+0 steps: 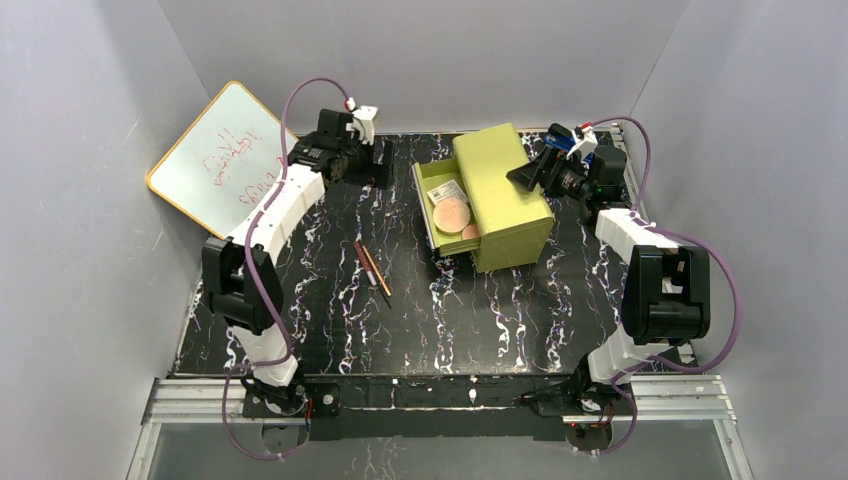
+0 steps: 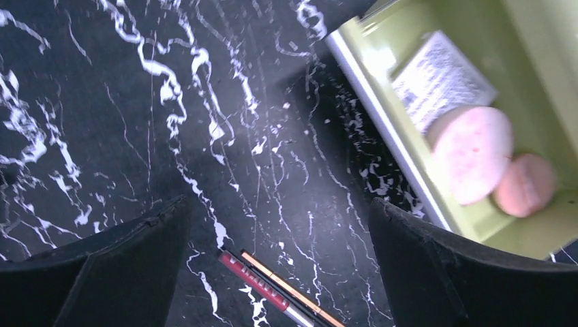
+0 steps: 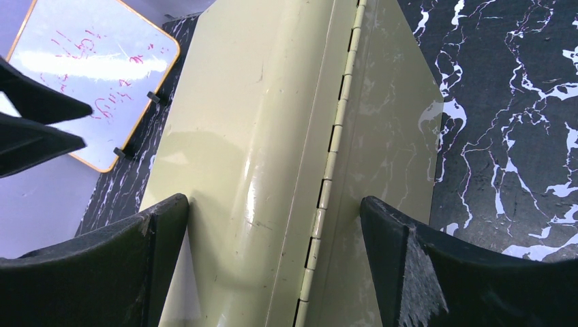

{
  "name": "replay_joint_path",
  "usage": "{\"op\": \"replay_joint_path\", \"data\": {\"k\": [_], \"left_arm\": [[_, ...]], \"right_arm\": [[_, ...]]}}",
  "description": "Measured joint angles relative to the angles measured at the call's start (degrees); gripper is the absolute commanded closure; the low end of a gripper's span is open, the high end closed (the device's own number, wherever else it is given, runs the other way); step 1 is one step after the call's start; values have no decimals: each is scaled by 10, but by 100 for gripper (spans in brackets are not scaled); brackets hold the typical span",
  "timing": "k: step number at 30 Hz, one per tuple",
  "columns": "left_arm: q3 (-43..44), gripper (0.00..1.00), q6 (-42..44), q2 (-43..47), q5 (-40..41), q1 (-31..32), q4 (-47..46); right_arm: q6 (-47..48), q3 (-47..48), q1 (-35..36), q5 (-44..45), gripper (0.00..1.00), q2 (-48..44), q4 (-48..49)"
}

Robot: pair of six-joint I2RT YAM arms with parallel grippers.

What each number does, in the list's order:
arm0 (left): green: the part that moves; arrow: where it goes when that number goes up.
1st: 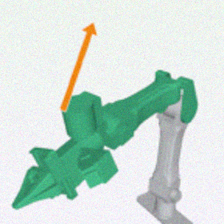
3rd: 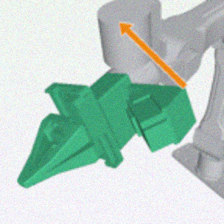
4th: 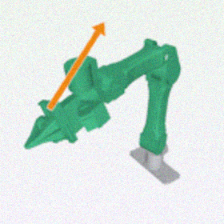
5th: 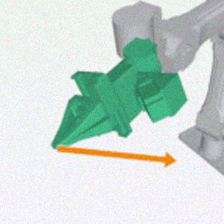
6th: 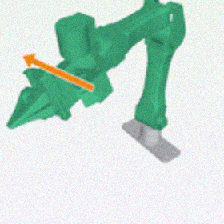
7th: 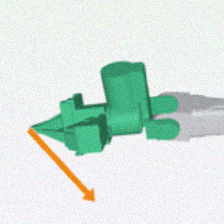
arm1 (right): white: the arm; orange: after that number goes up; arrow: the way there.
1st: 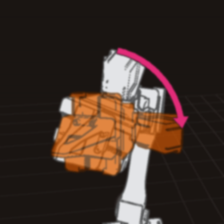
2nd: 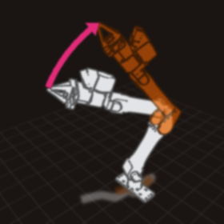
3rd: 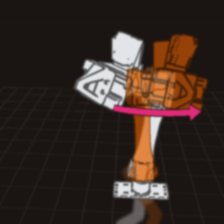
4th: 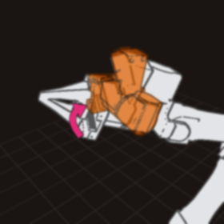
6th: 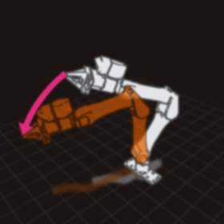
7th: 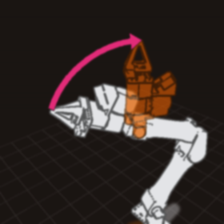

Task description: Organize the makeup

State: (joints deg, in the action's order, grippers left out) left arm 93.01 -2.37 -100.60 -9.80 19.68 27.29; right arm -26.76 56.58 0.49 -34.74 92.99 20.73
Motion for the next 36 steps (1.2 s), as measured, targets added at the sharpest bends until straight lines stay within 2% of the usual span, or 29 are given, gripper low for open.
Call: {"op": "replay_joint_path", "data": {"k": [3, 6, 13, 23, 29, 36], "left_arm": [[-35, 2, -19, -10, -1, -19, -21], [-61, 2, -34, -43, 2, -10, -24], [-54, 2, -65, -134, -1, 12, -29], [54, 1, -99, -187, 9, 53, -33], [125, 2, -121, -231, 12, 99, -38], [160, 2, -142, -257, 14, 137, -37]], "right_arm": [[0, 0, 0, 0, 0, 0, 0], [0, 0, 0, 0, 0, 0, 0], [0, 0, 0, 0, 0, 0, 0], [0, 0, 0, 0, 0, 0, 0], [0, 0, 0, 0, 0, 0, 0], [1, 0, -2, -1, 0, 0, 0]]}}
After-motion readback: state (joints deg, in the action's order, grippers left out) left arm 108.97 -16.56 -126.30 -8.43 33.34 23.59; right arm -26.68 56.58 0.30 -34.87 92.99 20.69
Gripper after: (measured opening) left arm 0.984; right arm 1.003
